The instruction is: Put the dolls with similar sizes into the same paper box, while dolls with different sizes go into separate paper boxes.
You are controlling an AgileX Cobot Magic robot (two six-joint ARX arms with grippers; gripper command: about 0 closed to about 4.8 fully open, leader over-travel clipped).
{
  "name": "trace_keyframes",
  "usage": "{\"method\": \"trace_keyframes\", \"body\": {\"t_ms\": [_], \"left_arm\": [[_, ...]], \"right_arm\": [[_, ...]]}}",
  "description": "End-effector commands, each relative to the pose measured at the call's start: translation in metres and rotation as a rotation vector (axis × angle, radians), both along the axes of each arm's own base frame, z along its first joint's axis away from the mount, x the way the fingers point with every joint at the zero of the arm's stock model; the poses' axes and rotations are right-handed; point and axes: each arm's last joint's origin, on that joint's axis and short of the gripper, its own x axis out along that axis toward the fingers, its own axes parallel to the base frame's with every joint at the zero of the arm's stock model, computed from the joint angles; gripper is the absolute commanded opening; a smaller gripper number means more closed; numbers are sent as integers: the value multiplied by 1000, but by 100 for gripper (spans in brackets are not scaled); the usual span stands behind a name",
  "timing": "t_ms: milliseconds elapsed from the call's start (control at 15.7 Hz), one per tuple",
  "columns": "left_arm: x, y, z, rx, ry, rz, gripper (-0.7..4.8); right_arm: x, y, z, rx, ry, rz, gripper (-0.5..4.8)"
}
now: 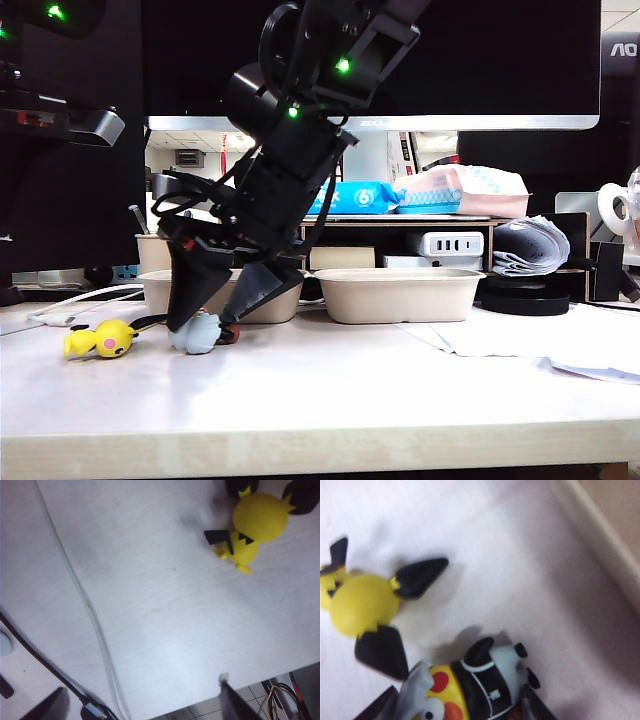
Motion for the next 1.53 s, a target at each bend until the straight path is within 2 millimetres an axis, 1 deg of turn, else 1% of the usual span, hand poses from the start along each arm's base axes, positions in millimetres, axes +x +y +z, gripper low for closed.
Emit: {"method": "trace_keyframes", "body": {"t_ms": [64,318,382,445,509,763,1145,1272,1527], "left_arm": [[1,0,2,-6,-16,-3,398],[1,0,2,-9,-25,-2,398],[2,0,2,-9,-27,-3,398],[2,0,2,-8,-27,-2,398],[2,0,2,-7,-28,-2,398],[1,0,2,-5,-23,-2,398],[1,0,2,2,-17,-25,398],[1,0,2,5,-17,-30,398],[-1,1,2,31,-2,-39,398]], "right_arm": [[-1,3,-11,-34,16,-3,315],[-5,3,-15,-66,39,16,315],[-8,4,-16,-76,41,29,327],[-10,5,-16,-82,40,43,367],[-10,6,-16,-83,38,46,372],[-10,10,-17,-100,-23,23,370],[-7,15,-13,-41,-63,30,375],[-5,18,-6,-20,-71,39,382],[1,23,12,-28,-165,81,391]]}}
